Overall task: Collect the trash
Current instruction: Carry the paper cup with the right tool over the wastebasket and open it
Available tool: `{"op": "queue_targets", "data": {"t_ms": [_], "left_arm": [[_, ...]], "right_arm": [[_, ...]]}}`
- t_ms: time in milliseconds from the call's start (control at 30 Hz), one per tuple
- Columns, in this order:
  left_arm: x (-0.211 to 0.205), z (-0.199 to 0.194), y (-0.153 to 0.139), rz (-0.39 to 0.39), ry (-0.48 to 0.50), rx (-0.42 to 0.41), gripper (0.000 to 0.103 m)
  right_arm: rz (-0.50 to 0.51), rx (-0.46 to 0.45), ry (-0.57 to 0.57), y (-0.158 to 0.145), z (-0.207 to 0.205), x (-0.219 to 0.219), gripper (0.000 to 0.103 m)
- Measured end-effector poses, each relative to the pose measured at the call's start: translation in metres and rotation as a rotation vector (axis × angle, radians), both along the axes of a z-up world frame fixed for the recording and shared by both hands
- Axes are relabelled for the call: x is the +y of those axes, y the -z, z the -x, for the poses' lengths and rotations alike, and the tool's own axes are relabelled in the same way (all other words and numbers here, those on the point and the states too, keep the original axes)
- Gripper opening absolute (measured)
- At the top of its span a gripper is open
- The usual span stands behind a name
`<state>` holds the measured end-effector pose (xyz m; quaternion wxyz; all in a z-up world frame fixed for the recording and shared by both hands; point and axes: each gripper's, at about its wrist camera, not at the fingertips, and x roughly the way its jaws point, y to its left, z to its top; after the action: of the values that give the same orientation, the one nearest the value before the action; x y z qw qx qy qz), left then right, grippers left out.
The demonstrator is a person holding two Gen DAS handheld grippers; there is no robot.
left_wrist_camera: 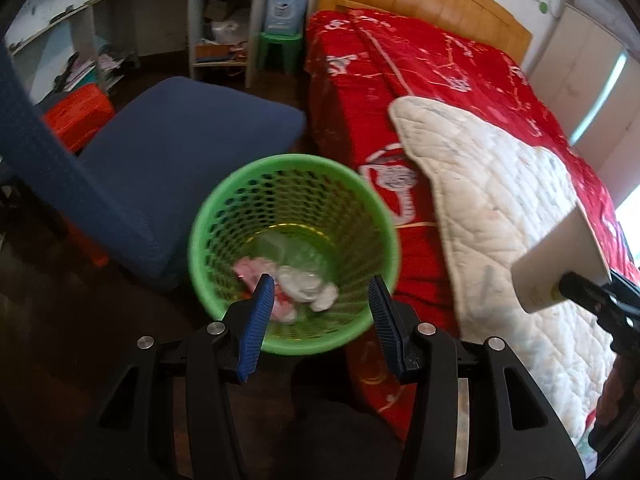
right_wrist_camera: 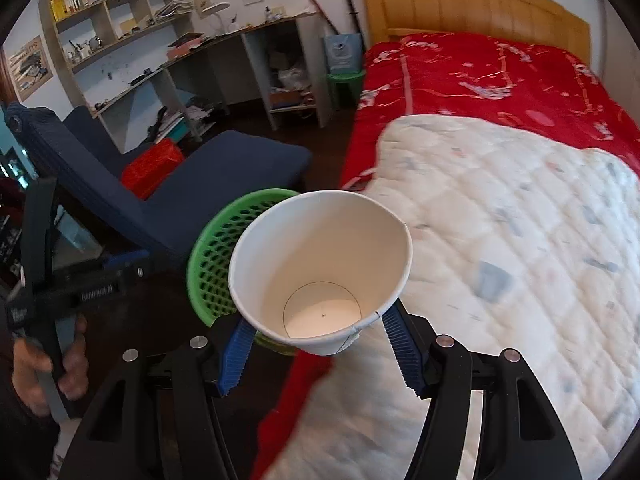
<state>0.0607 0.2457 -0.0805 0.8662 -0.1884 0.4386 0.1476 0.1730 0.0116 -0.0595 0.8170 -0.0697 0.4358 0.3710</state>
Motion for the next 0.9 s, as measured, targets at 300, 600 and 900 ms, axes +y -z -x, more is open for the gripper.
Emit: {"op": "queue_targets", "data": {"t_ms": [300, 600, 900], "left_arm": [[0.031, 0.026, 0.020, 0.044, -0.060, 0.014, 0.049], [0.041, 0.037, 0.035, 0.080, -0.084, 0.023, 0.049], [0.038, 0.039, 0.033, 0.076, -0.078, 0.021, 0.049]], "right_arm": [[0.015, 0.069, -0.065, 0.028, -0.008, 0.091, 0.061], [-0.012, 0.124, -0.087, 0.046, -0.016, 0.138, 0.074], [-0.020, 0.118, -0.082, 0.041, -0.012, 0.127, 0.074]]}}
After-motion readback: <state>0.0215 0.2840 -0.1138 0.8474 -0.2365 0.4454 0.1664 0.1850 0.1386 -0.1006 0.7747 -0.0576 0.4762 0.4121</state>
